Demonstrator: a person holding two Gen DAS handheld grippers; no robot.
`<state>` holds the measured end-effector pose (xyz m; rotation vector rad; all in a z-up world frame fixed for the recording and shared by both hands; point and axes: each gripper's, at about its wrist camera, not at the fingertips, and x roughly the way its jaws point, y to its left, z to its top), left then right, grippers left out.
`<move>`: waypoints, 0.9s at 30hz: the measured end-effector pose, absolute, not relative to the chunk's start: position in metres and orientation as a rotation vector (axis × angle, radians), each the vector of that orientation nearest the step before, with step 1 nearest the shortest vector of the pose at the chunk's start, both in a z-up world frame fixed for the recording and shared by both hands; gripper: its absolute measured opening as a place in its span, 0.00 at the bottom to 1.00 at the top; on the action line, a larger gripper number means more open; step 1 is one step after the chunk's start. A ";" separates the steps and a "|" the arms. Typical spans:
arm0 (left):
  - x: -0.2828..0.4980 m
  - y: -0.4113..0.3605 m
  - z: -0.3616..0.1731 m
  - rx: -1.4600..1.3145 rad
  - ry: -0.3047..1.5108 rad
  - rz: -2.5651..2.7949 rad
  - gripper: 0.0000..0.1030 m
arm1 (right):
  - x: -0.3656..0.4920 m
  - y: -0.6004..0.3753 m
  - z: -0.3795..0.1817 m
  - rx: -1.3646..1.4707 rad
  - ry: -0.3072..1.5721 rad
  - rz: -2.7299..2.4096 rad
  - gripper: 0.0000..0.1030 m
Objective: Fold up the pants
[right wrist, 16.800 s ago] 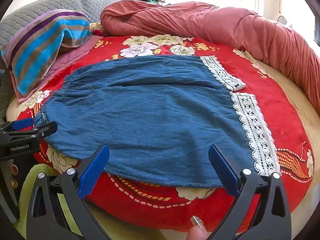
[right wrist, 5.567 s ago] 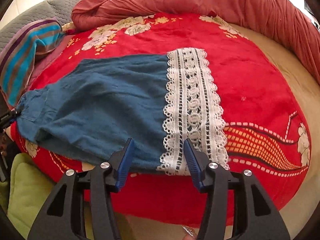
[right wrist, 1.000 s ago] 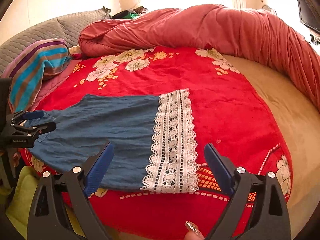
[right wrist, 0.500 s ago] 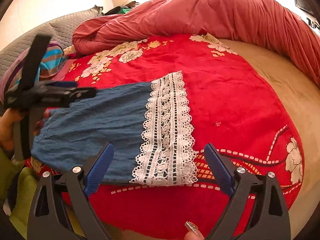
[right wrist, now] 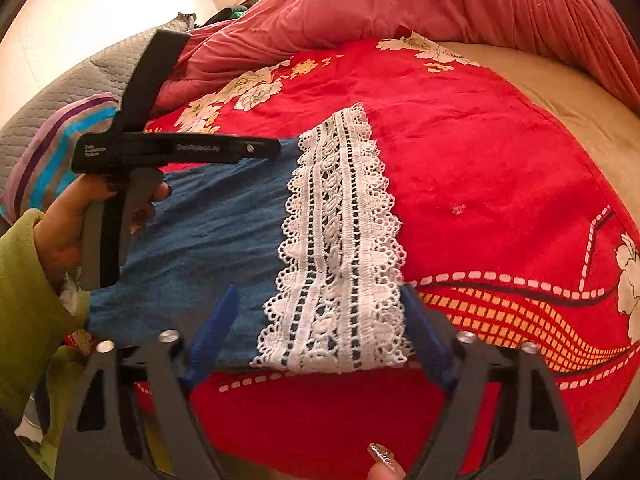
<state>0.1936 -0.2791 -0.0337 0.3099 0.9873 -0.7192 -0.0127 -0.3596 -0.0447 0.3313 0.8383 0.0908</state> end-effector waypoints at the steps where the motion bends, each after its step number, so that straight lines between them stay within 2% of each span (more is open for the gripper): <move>1: 0.194 -0.281 -0.037 0.308 0.990 -0.729 0.76 | -0.011 -0.361 -0.045 0.349 0.835 0.097 0.66; 2: 0.195 -0.283 -0.042 0.309 0.994 -0.735 0.76 | -0.009 -0.362 -0.047 0.364 0.834 0.102 0.64; 4: 0.196 -0.285 -0.049 0.302 1.011 -0.738 0.76 | -0.004 -0.363 -0.050 0.382 0.834 0.111 0.55; 5: 0.196 -0.287 -0.054 0.307 1.017 -0.736 0.74 | -0.001 -0.362 -0.052 0.388 0.833 0.120 0.54; 6: 0.194 -0.287 -0.055 0.316 1.017 -0.737 0.67 | 0.001 -0.361 -0.053 0.392 0.829 0.131 0.52; 7: 0.190 -0.289 -0.055 0.324 1.006 -0.748 0.63 | 0.002 -0.360 -0.054 0.389 0.827 0.136 0.47; 8: 0.186 -0.290 -0.053 0.328 0.995 -0.769 0.52 | 0.004 -0.357 -0.055 0.383 0.826 0.148 0.43; 9: 0.184 -0.291 -0.053 0.333 0.994 -0.777 0.40 | 0.006 -0.356 -0.055 0.384 0.825 0.152 0.33; 10: 0.182 -0.292 -0.053 0.342 0.991 -0.778 0.34 | 0.008 -0.355 -0.055 0.387 0.826 0.155 0.28; 12: 0.179 -0.295 -0.051 0.357 0.983 -0.779 0.15 | 0.011 -0.352 -0.052 0.385 0.816 0.165 0.25; 15: 0.176 -0.294 -0.049 0.359 0.975 -0.780 0.07 | 0.013 -0.344 -0.043 0.364 0.795 0.190 0.24; 18: 0.179 -0.284 -0.043 0.292 0.973 -0.796 0.04 | 0.014 -0.332 -0.027 0.332 0.760 0.231 0.24; 27: 0.180 -0.221 -0.011 0.044 0.938 -0.802 0.02 | 0.025 -0.268 0.020 0.165 0.687 0.376 0.24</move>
